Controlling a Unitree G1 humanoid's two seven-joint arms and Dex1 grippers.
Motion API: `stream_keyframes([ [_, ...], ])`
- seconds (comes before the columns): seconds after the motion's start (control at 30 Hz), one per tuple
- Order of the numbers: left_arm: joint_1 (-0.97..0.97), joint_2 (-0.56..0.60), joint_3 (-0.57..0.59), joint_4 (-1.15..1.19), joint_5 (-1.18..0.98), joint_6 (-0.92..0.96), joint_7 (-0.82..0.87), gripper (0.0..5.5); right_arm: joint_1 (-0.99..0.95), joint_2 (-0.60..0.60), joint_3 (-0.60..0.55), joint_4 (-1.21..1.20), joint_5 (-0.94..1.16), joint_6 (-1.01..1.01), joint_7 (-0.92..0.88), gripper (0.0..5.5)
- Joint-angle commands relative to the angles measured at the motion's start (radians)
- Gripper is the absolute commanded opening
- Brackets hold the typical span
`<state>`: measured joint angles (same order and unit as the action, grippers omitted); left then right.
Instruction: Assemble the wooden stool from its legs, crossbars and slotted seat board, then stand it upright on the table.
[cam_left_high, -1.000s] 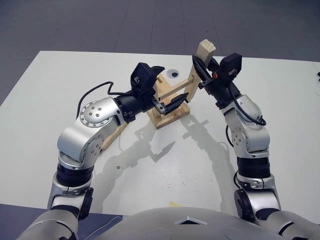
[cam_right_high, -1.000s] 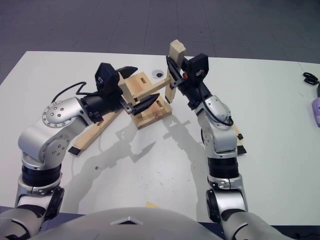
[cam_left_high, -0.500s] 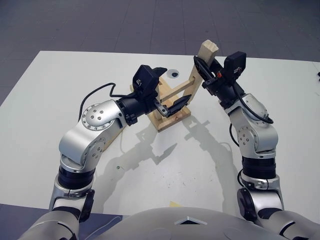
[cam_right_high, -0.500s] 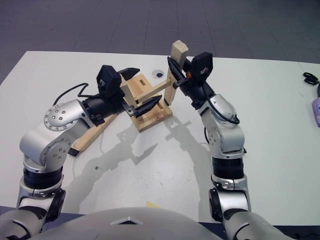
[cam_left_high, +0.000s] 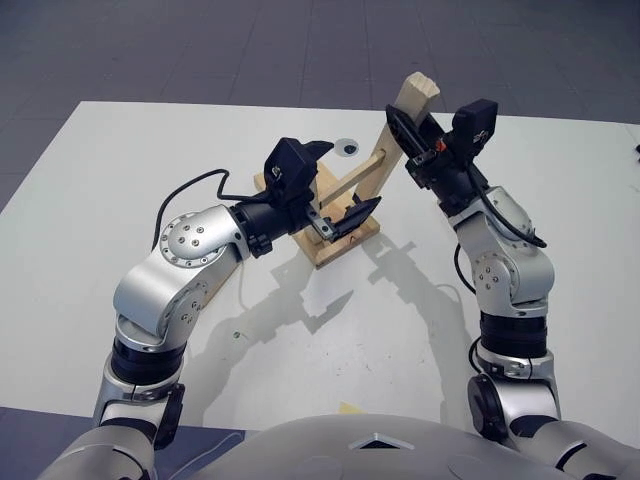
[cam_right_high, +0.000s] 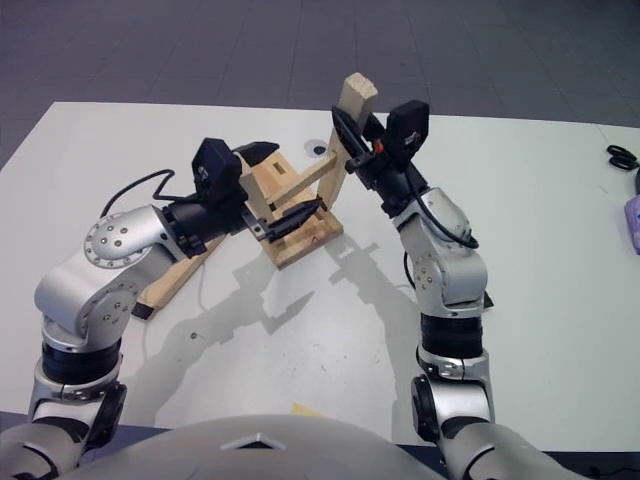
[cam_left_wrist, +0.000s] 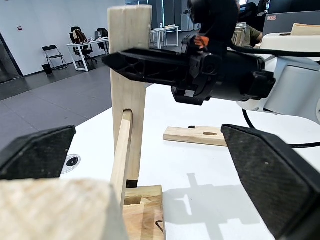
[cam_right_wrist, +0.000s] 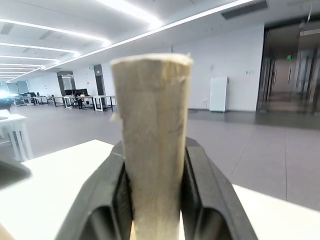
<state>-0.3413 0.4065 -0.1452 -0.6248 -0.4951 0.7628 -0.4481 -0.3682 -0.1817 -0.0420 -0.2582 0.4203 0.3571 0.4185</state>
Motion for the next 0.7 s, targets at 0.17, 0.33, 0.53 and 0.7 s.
stream_keyframes([
  [0.17,0.003,0.005,-0.011,0.021,0.008,0.013,-0.002,5.4,0.033,-0.012,0.063,-0.021,0.052,0.095,0.046,1.01],
  [0.33,0.004,0.007,-0.016,0.025,0.013,0.011,-0.002,5.4,0.03,0.008,0.044,-0.015,0.1,0.148,0.031,1.01],
  [0.53,-0.002,0.018,-0.023,0.03,0.021,0.005,-0.01,5.4,0.017,0.032,0.001,-0.013,0.182,0.244,-0.018,1.01],
  [0.7,-0.006,0.018,-0.034,0.04,0.036,-0.009,-0.017,5.4,0.042,-0.013,0.053,-0.017,0.161,0.295,0.003,1.01],
])
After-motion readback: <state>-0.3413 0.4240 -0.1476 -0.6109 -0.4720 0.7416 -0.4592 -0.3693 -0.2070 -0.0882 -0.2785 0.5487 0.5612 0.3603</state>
